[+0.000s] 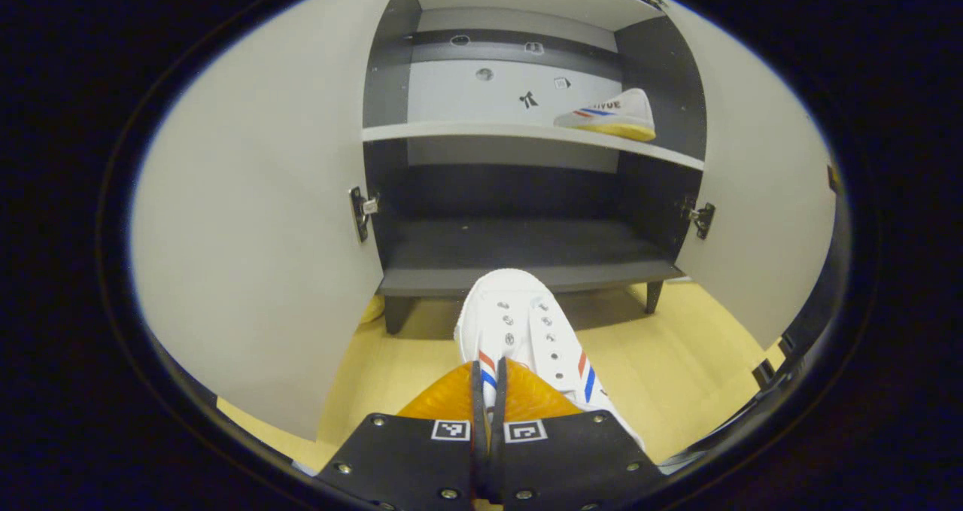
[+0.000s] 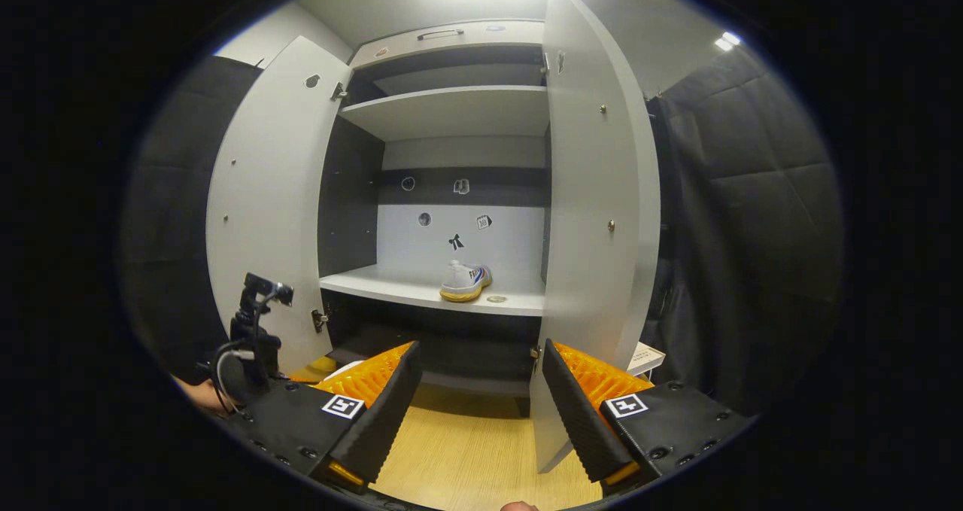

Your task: Grab one shoe with the right hand and put it into the shoe cabinet, grab the other shoe with the left hand and put it into the shoe cabinet; then close the right door with the right hand and the left door with the left hand.

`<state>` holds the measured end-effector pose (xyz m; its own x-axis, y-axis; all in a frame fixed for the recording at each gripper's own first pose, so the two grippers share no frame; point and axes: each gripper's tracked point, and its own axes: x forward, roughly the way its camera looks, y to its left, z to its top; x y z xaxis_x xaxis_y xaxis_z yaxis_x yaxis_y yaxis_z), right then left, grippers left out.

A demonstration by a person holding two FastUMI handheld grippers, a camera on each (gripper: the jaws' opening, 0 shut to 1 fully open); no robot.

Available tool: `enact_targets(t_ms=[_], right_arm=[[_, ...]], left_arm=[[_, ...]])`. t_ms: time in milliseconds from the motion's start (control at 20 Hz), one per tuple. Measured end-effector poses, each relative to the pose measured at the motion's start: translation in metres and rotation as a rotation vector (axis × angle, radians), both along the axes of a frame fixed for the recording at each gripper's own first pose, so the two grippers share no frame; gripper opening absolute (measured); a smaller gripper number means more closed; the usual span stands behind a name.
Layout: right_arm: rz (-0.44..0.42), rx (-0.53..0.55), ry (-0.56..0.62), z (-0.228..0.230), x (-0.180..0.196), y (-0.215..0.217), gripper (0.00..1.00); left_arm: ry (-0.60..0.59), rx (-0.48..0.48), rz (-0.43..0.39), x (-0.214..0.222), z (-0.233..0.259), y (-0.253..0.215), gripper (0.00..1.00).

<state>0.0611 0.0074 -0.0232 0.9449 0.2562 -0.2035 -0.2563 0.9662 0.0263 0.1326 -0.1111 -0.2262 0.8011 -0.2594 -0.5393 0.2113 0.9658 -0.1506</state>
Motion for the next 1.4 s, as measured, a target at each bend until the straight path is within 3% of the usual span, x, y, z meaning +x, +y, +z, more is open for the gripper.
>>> enact_targets(t_ms=[650,750,1400], right_arm=[[0.014,0.026,0.0,0.001,-0.005,-0.001,1.0],[0.007,0.031,-0.004,0.002,-0.005,-0.001,1.0],[-0.065,0.011,0.0,0.0,-0.01,-0.003,1.0]], left_arm=[[-0.258,-0.096,0.003,0.054,0.151,-0.011,0.01],[-0.275,-0.111,0.007,0.066,0.163,-0.011,0.04],[-0.364,-0.138,0.042,0.203,0.2,-0.019,0.01]])
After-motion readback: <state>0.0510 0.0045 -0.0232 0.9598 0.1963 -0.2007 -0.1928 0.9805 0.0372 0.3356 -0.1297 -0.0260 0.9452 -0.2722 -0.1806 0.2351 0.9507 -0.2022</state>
